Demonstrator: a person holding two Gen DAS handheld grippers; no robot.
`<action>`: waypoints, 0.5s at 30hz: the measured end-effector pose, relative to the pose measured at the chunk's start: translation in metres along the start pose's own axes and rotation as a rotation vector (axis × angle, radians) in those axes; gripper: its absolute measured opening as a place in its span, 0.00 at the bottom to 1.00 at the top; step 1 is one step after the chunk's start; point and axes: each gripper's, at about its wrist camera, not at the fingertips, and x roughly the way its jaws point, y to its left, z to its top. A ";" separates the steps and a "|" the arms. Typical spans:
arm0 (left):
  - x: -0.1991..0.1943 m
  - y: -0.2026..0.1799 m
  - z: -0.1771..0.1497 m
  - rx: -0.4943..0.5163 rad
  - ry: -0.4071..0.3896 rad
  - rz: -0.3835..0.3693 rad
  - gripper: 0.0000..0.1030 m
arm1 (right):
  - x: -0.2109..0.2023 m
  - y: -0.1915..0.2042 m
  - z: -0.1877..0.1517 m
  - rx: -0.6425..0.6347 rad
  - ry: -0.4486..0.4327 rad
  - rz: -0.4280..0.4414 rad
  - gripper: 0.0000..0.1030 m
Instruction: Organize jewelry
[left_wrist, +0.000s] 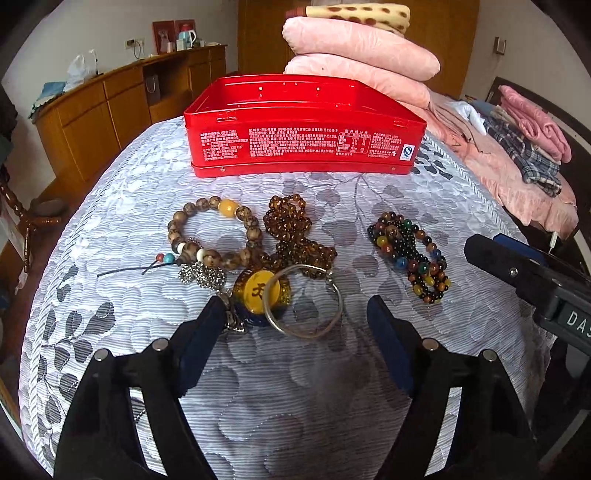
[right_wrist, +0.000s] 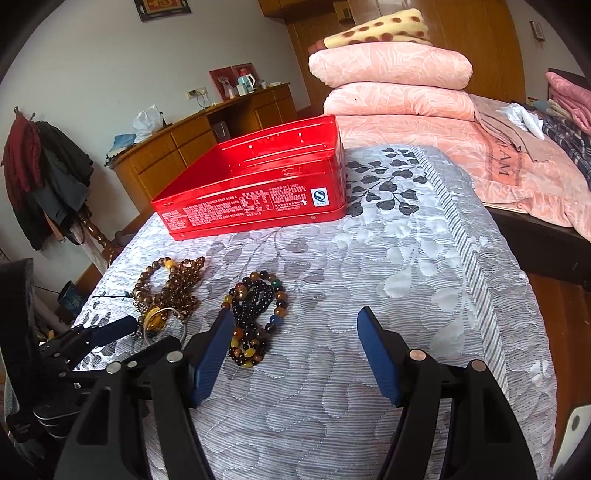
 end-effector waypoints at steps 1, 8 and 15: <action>0.001 -0.001 0.000 0.003 0.002 0.005 0.74 | 0.001 0.000 0.000 0.001 0.002 0.003 0.66; 0.000 0.003 0.001 -0.023 -0.002 0.025 0.41 | 0.006 -0.001 0.000 0.007 0.022 0.009 0.66; -0.006 0.010 -0.003 -0.043 -0.012 -0.022 0.41 | 0.008 0.003 0.000 -0.010 0.031 -0.004 0.66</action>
